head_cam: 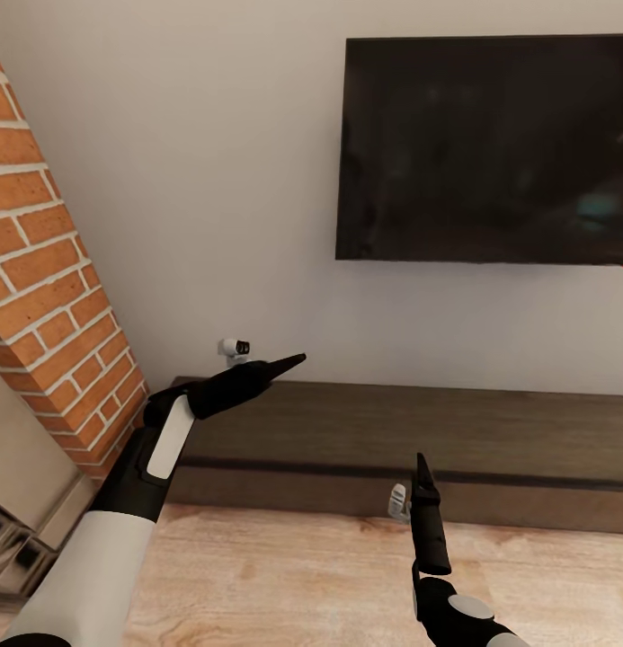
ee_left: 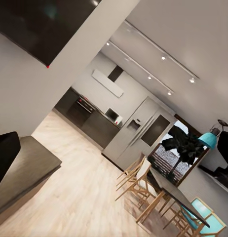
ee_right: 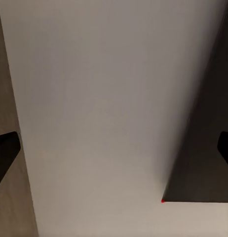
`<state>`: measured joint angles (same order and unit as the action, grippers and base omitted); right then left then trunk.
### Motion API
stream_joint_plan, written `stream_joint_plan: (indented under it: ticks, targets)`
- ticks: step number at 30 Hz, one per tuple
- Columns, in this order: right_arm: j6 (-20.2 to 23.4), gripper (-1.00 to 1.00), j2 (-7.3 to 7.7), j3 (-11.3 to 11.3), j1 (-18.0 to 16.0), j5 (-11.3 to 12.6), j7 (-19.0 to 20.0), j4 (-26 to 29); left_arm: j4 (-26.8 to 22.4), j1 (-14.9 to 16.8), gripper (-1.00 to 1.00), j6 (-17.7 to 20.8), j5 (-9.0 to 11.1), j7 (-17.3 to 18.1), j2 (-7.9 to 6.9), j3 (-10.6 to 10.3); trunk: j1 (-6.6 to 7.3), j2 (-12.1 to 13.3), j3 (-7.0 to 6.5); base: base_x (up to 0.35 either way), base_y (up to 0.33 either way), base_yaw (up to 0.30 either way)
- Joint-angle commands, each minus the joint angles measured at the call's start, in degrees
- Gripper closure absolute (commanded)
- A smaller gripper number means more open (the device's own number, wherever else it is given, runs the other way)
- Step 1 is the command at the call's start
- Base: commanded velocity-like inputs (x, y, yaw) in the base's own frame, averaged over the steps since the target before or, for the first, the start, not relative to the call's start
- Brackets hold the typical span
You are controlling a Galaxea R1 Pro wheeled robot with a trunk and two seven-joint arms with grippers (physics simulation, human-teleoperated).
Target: Place each of the two pumpkins and all three candles from the living room inside a cabinet in the living room (use any cabinet), then make sure every cabinet is closed, and position the cauldron so it is next to a table in the living room.
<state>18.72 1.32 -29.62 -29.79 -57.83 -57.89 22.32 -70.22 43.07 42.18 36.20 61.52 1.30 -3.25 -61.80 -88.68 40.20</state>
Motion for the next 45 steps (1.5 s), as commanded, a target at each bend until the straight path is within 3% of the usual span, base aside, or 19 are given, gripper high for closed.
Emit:
stream_joint_plan:
  ticks: [1,45]
  targets:
    - [0.00,-1.00,0.00,0.00,0.00,-0.04,-0.01,0.00,0.00,0.00,-1.00,0.00,-0.02,0.00,0.01,0.00,-0.23,-0.42,0.18,0.000,0.000,0.000]
    - [0.09,-1.00,-0.04,0.00,0.03,0.00,-0.21,-0.08,0.00,0.00,-1.00,0.00,-0.08,-0.09,0.02,0.00,-9.89,-18.06,8.08,0.000,0.000,0.000]
